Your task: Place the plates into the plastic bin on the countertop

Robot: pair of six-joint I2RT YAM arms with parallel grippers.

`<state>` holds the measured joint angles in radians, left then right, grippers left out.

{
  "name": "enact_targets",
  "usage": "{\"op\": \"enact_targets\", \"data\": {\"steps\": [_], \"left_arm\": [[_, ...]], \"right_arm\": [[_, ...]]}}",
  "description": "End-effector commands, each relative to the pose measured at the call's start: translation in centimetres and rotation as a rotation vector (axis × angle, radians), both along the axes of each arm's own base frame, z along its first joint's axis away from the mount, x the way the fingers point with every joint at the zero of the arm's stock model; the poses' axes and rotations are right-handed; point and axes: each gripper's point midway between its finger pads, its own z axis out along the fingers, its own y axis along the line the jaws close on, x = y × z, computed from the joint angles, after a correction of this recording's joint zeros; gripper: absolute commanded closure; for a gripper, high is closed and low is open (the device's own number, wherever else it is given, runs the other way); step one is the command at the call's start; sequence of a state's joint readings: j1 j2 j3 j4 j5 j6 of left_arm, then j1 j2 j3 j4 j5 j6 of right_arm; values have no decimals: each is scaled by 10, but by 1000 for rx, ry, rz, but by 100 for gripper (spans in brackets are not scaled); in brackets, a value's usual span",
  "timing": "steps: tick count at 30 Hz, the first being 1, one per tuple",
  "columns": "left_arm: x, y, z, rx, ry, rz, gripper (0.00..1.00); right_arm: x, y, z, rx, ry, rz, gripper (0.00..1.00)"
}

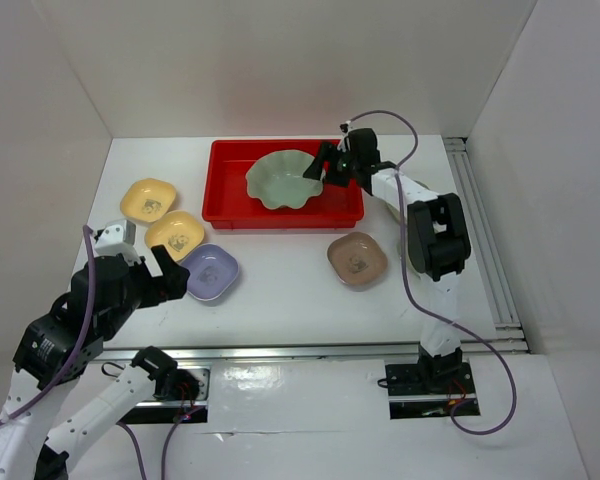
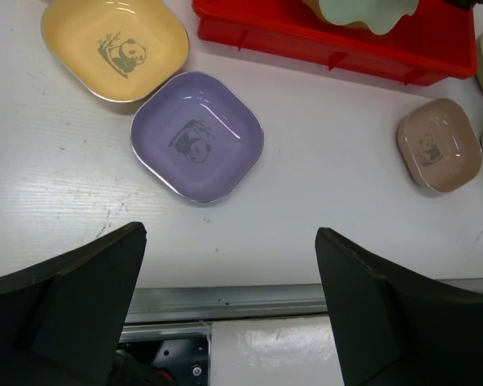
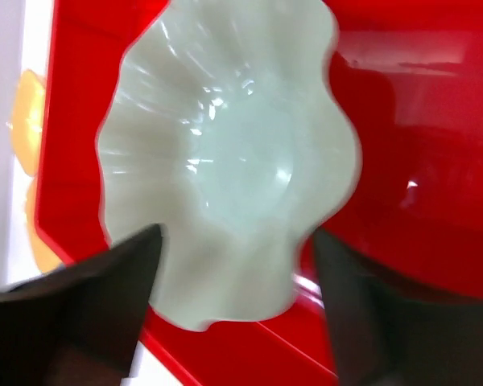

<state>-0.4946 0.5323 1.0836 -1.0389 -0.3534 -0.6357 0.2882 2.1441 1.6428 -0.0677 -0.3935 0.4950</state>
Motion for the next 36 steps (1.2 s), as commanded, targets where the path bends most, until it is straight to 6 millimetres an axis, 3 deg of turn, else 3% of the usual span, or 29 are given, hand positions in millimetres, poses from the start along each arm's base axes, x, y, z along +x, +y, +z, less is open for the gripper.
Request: {"op": "enact_targets", "data": {"steps": [1,3,5,7,8,9,10,12,13,14,15,16,17,18,19,20,21,23,24,27,36], "left_arm": [[2,-5,8,-29,-40,-20,0],[2,-5,8,-29,-40,-20,0],[2,-5,8,-29,-40,-20,0],[2,-5,8,-29,-40,-20,0],[2,-5,8,-29,-40,-20,0],[2,-5,8,-29,-40,-20,0],[2,-5,8,-29,-40,-20,0],[1,-5,10,-33,-49,-20,0],[1,-5,10,-33,-49,-20,0],[1,-5,10,-33,-49,-20,0],[1,-5,10,-33,-49,-20,0],[0,-6,10,-37,-46,-28,0],[0,-6,10,-37,-46,-28,0],[2,-7,8,-33,-38,-28,0],[2,-6,8,-25,-39,-32,0],[2,-10,10,-37,-47,-44,0],[2,-11,10,-41,-45,-52,0],[1,-12,10,-37,-44,-64,0],[1,-12,10,-37,-44,-64,0],[1,-12,10,-37,-44,-64,0],[-1,-18,10,-42,-50,-103,0]], "right_arm": [[16,4,76,47,-192,31,14],[14,5,109,58,-249,43,0],[11,3,136,62,-300,47,0],[2,-3,178,41,-389,17,0],[-5,-6,183,-5,-417,15,0],[-20,-9,216,-20,-478,1,0],[-27,-19,215,-59,-468,-24,0],[-35,-48,199,-185,-436,-116,0],[-46,-64,205,-233,-431,-166,0],[-61,-89,166,-358,-313,-220,0],[-73,-105,148,-407,-253,-231,0],[-92,-115,146,-437,-236,-230,0],[-116,-129,101,-519,-141,-215,0],[-130,-132,90,-539,-132,-202,0],[-145,-136,98,-526,-163,-212,0],[-155,-143,89,-555,-155,-211,0],[-170,-147,67,-565,-118,-192,0],[-181,-156,73,-573,-148,-228,0],[-189,-154,66,-588,-141,-232,0],[-198,-161,54,-589,-110,-270,0],[-196,-152,-24,-587,31,-229,4]]}}
